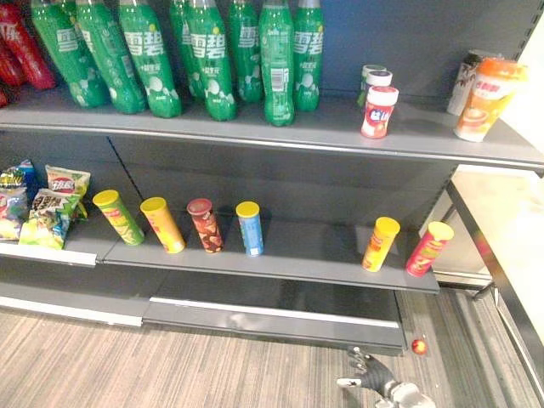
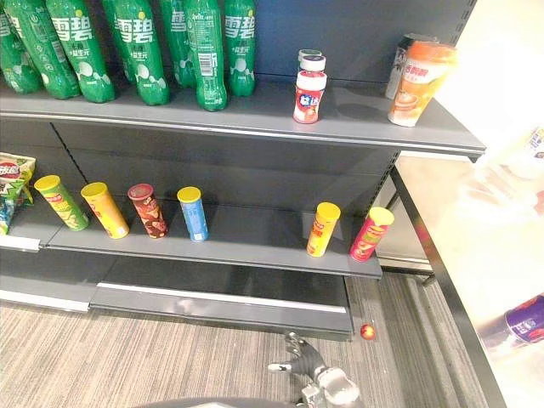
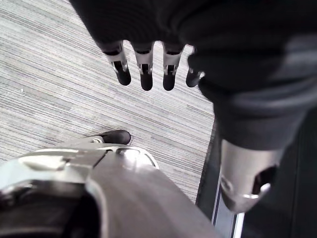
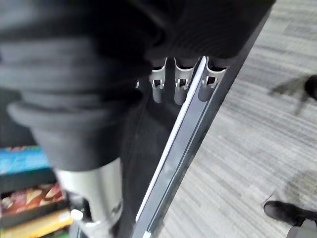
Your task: Put the gum and the chips on the shelf.
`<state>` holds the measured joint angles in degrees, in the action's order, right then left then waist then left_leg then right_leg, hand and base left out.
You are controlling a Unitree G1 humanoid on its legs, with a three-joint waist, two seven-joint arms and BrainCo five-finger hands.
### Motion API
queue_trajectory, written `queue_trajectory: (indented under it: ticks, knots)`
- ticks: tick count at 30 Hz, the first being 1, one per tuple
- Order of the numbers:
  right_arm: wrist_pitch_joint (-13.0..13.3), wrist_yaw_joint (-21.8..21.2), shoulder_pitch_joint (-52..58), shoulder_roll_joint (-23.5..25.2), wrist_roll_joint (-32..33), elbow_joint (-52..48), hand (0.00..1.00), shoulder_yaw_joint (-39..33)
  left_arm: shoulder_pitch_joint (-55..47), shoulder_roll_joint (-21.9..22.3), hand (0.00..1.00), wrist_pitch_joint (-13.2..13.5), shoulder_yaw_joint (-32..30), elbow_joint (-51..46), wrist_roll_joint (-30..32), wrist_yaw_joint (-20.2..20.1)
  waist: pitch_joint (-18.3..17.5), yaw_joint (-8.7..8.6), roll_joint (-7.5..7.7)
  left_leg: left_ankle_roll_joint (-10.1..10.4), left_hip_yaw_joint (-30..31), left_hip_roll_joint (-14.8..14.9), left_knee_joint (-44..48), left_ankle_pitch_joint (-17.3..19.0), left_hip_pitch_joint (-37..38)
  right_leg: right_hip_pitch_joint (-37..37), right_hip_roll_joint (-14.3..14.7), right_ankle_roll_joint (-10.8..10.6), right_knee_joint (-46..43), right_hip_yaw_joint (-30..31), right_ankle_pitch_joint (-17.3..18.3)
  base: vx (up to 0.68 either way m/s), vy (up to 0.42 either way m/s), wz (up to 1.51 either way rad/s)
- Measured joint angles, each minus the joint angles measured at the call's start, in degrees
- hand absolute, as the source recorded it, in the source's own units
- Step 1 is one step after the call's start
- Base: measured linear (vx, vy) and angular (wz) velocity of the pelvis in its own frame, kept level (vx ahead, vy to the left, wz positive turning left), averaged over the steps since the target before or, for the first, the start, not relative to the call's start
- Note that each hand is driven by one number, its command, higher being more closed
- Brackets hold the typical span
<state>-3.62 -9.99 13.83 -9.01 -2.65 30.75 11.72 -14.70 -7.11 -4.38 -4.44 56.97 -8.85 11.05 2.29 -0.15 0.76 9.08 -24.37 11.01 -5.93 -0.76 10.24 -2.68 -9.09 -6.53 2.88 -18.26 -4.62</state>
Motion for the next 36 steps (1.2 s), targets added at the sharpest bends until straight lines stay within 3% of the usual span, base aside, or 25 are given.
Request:
queue_trajectory:
  ticks: [8, 11, 21, 23, 24, 28, 29, 30, 31, 32, 33, 34, 35, 36]
  knots:
    - [-1.4, 10.3, -3.3, 3.1, -1.8, 17.6, 0.00, -15.5, 0.5, 0.2, 0.00, -1.3, -0.5, 0.2, 0.0, -0.3, 0.5, -0.35, -0.04, 0.5, -0.4, -0.2, 0.0, 0.6, 1.1, -0.9, -0.1, 0.0, 0.2, 0.1, 0.1, 0.00, 0.000, 0.00]
    - [-3.0, 12.4, -2.3, 2.8, -1.9, 20.5, 0.00, -17.2, 0.8, 0.1, 0.00, -1.4, -0.6, 0.9, 0.0, -1.6, 0.7, -0.38, -0.37, 0.5, -0.5, -0.2, 0.0, 0.7, 1.1, -0.9, -0.1, 0.0, 0.5, 0.1, 0.0, 0.02, 0.009, -0.02]
    - [-4.4, 14.0, -1.1, 3.8, -1.1, 22.5, 0.00, -22.5, 1.1, 0.5, 0.00, -2.1, -0.5, 1.9, -1.8, -2.5, 1.8, -1.24, -0.77, 0.2, -3.2, -0.7, 0.0, 1.8, 3.6, -1.4, -0.3, -0.5, -0.4, 2.0, 0.7, 0.04, 0.022, -0.12]
    - [-4.4, 14.8, -0.9, 4.4, 0.6, 23.1, 0.00, -24.5, 1.2, 0.5, 0.00, -2.1, -0.5, 1.8, -1.7, -2.5, 2.2, -1.23, -0.81, 0.1, -3.5, -1.0, 0.0, 2.4, 4.3, -0.4, -1.0, -1.1, -3.7, 2.4, 2.2, 0.04, 0.055, -0.09]
    - [-4.1, 15.1, -0.7, 5.1, 1.7, 23.0, 0.00, -26.6, 1.8, 0.4, 0.00, -2.1, -0.5, 1.8, -1.6, -2.7, 2.6, -1.31, -0.06, -0.1, -4.5, -1.8, 0.0, 2.8, 4.8, 1.7, -2.3, -1.3, -8.1, 3.4, 3.8, 0.03, 0.067, -0.19]
    - [-3.1, 17.0, 0.7, 6.1, 5.0, 23.1, 0.00, -30.2, 2.5, 0.1, 0.00, -2.5, -0.8, 1.8, 0.5, -4.1, 4.1, -1.43, 0.54, -0.9, -7.7, -3.2, 0.0, 3.5, 5.5, 4.7, -4.1, -1.4, -11.9, 4.7, 4.0, 0.01, 0.068, -0.39]
    - [-2.8, 17.0, 1.5, 6.3, 5.3, 23.3, 0.00, -31.2, 2.8, 0.1, 0.00, -2.5, -1.8, 1.8, 1.2, -4.8, 5.3, -1.38, 0.55, -1.0, -9.8, -3.1, 0.2, 3.8, 6.9, 5.2, -4.0, -0.2, -13.0, 3.4, 3.0, -0.03, 0.058, -1.06]
    - [-2.0, 17.0, 2.0, 6.3, 5.4, 24.2, 0.00, -31.4, 2.8, 0.5, 0.00, -2.4, -3.5, 1.6, 1.2, -4.9, 5.7, -1.37, 0.05, -1.1, -14.0, -2.5, 0.4, 4.0, 7.5, 7.3, -2.2, 4.2, -13.2, -0.7, -1.4, -0.08, 0.064, -1.28]
    - [-1.7, 16.9, 1.8, 6.3, 5.4, 24.3, 0.00, -31.4, 2.8, 0.8, 0.00, -2.4, -4.4, 1.4, 1.2, -4.9, 5.9, -1.25, -0.27, -1.2, -16.3, -1.6, 0.4, 4.0, 7.5, 8.3, -0.7, 6.2, -11.8, -2.4, -4.5, -0.11, 0.037, -1.62]
    - [-1.3, 16.9, 0.6, 6.5, 5.3, 24.8, 0.00, -31.5, 2.2, 1.3, 0.00, -2.3, -6.3, 1.2, 1.2, -5.0, 6.4, -0.69, -2.07, -1.8, -20.1, 0.5, 0.6, 4.4, 7.4, 9.0, 1.2, 7.4, -10.9, -5.4, -6.0, -0.13, 0.009, -1.32]
    - [-1.1, 16.8, -0.4, 6.6, 5.3, 25.2, 0.00, -31.6, 2.3, 1.6, 0.00, -2.1, -7.2, 1.1, 1.2, -4.9, 6.9, -1.05, -1.36, -2.0, -22.3, 1.0, 1.1, 4.4, 7.4, 9.8, 0.7, 8.7, -15.5, -8.8, -3.0, -0.15, -0.023, -1.46]
    - [-0.8, 16.8, -0.6, 6.5, 5.3, 26.2, 0.00, -31.8, 2.8, 1.4, 0.00, -2.0, -8.3, 1.1, 1.2, -4.4, 7.4, -1.39, 0.06, -1.9, -24.9, 1.6, 2.5, 4.9, 7.4, 10.1, -2.4, 9.5, -26.2, -15.7, 4.0, -0.12, -0.017, -1.29]
    - [-0.2, 16.8, -0.7, 6.5, 5.3, 27.8, 0.00, -32.2, 3.2, 1.3, 0.00, -2.0, -8.7, 0.9, 1.2, -4.3, 7.6, -0.95, 0.83, -1.9, -27.4, 2.5, 4.8, 5.9, 7.8, 8.3, -4.8, 9.2, -31.9, -19.7, 6.8, -0.07, -0.028, -1.22]
    - [0.3, 16.8, -1.0, 6.4, 5.3, 28.6, 0.00, -32.3, 3.1, 1.2, 0.00, -2.0, -9.0, 0.6, 1.1, -4.4, 7.8, -0.60, 1.15, -1.6, -28.7, 2.9, 6.2, 6.5, 8.1, 7.1, -5.8, 8.8, -32.8, -20.7, 7.3, 0.02, -0.088, -1.34]
